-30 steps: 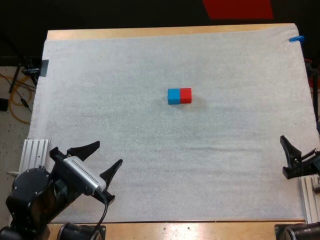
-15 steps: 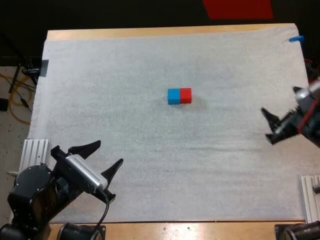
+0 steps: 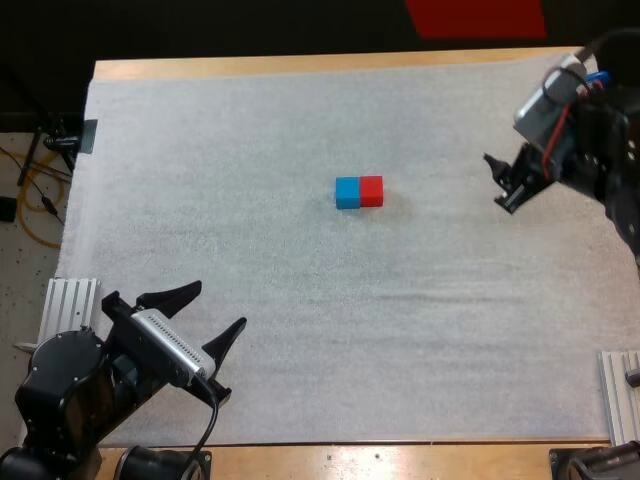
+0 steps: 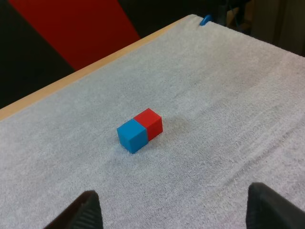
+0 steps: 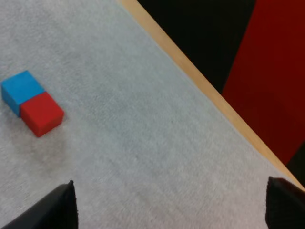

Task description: Stack red cube on blue cube

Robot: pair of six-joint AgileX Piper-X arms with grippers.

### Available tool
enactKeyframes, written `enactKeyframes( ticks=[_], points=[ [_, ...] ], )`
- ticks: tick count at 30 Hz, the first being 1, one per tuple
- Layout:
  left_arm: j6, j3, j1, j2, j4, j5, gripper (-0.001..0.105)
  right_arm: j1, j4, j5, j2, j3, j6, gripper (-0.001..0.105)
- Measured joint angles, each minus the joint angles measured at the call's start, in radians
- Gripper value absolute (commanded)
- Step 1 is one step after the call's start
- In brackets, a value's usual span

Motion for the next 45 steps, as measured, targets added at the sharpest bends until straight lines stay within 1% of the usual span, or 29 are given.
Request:
enactKeyframes(
  ticks=[5,8,9,13,17,19,22,30,32,36,42,45],
  points=[
    [0.0,0.0,0.0,0.0,0.0,0.0,0.063,0.0,-0.005,0.0,0.129,-0.091,-0.047,0.077],
    [0.0,0.0,0.0,0.0,0.0,0.0,0.063,0.0,-0.005,-0.004,0.202,-0.128,-0.091,0.077],
    [0.0,0.0,0.0,0.0,0.0,0.0,0.063,0.0,-0.012,-0.007,0.227,-0.136,-0.125,0.077],
    [0.0,0.0,0.0,0.0,0.0,0.0,0.063,0.011,-0.044,-0.01,0.303,-0.138,-0.242,0.077],
    [0.0,0.0,0.0,0.0,0.0,0.0,0.063,0.032,-0.058,-0.013,0.35,-0.138,-0.271,0.077],
    [0.0,0.0,0.0,0.0,0.0,0.0,0.063,0.052,-0.057,-0.013,0.367,-0.138,-0.345,0.077],
    [0.0,0.0,0.0,0.0,0.0,0.0,0.063,0.083,-0.057,-0.006,0.37,-0.138,-0.389,0.077],
    [0.0,0.0,0.0,0.0,0.0,0.0,0.063,0.143,-0.057,0.0,0.37,-0.138,-0.396,0.077],
    [0.0,0.0,0.0,0.0,0.0,0.0,0.063,0.152,-0.057,0.016,0.377,-0.138,-0.384,0.077],
    [0.0,0.0,0.0,0.0,0.0,0.0,0.063,0.165,-0.051,0.019,0.425,-0.139,-0.316,0.077],
    [0.0,0.0,0.0,0.0,0.002,0.0,0.063,0.184,-0.039,0.051,0.509,-0.139,-0.304,0.077],
    [0.0,0.0,0.0,0.0,0.002,0.0,0.063,0.193,-0.039,0.049,0.546,-0.139,-0.298,0.077]
  ],
)
